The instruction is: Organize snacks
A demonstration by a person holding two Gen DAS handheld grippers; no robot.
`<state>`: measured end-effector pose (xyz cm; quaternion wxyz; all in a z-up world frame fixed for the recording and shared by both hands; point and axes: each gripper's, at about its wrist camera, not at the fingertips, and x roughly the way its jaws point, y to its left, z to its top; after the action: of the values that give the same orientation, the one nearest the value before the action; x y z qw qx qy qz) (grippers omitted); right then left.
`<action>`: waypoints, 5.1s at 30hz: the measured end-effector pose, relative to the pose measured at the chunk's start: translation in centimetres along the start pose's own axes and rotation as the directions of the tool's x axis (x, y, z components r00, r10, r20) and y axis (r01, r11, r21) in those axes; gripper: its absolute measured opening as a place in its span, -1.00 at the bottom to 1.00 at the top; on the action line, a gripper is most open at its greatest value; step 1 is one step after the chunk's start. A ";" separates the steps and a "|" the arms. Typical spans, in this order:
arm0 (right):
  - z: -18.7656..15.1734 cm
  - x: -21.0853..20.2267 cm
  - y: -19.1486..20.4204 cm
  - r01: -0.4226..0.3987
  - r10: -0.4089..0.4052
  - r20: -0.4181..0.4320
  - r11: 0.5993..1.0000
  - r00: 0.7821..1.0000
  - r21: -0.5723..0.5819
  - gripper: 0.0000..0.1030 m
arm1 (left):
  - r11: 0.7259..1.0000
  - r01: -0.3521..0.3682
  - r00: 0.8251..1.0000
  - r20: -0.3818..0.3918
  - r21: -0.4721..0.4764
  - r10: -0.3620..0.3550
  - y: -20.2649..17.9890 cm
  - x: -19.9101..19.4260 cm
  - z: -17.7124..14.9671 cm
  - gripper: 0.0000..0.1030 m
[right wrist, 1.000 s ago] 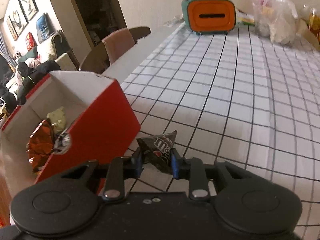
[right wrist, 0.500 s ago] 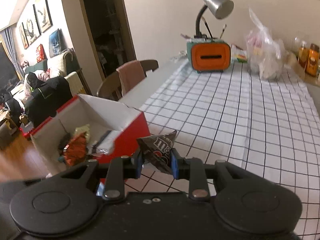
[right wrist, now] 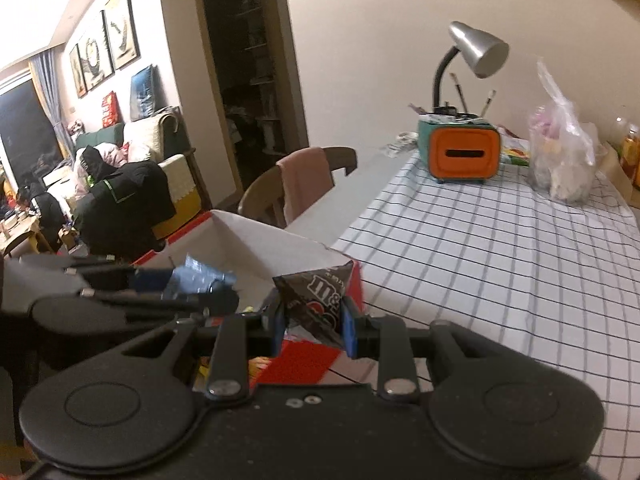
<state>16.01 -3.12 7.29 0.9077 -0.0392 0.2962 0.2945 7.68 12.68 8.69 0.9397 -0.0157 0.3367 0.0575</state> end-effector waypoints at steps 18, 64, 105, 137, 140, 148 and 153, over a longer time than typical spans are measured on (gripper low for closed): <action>0.4 10.4 6.2 -0.034 0.030 -0.142 0.999 0.989 -0.027 -0.48 | 0.986 -0.160 0.975 -0.147 0.038 0.164 9.6 8.0 0.8 -0.09; -1.3 6.1 5.5 -0.043 0.045 -0.059 0.998 0.997 0.035 0.56 | 0.994 -0.090 0.996 -0.013 0.055 0.091 8.1 2.4 -1.2 0.63; -2.6 -0.7 4.6 -0.040 0.030 0.089 0.994 0.996 0.104 1.00 | 0.999 -0.034 0.998 0.044 0.008 0.034 7.8 -4.0 -2.8 0.73; -3.4 -1.9 2.9 -0.004 -0.010 0.087 0.988 0.996 0.157 1.00 | 0.998 -0.009 0.999 0.036 0.061 0.006 5.7 -3.9 -3.0 0.73; -3.5 -1.8 2.9 0.002 -0.015 0.081 0.988 0.997 0.154 1.00 | 0.998 -0.006 0.999 0.032 0.061 0.004 5.6 -3.9 -3.1 0.73; -3.8 -2.1 2.6 0.012 -0.024 0.075 0.987 0.997 0.160 1.00 | 0.998 -0.001 1.000 0.020 0.069 0.000 5.5 -3.8 -3.4 0.73; -4.1 -2.2 2.4 0.020 -0.032 0.067 0.986 0.997 0.168 1.00 | 0.996 0.004 1.000 0.015 0.085 -0.005 5.2 -3.8 -3.7 0.73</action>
<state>11.17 -3.23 5.42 0.9214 0.0435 0.2875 0.2578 1.85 17.24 8.33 0.9422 0.0238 0.3317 0.0412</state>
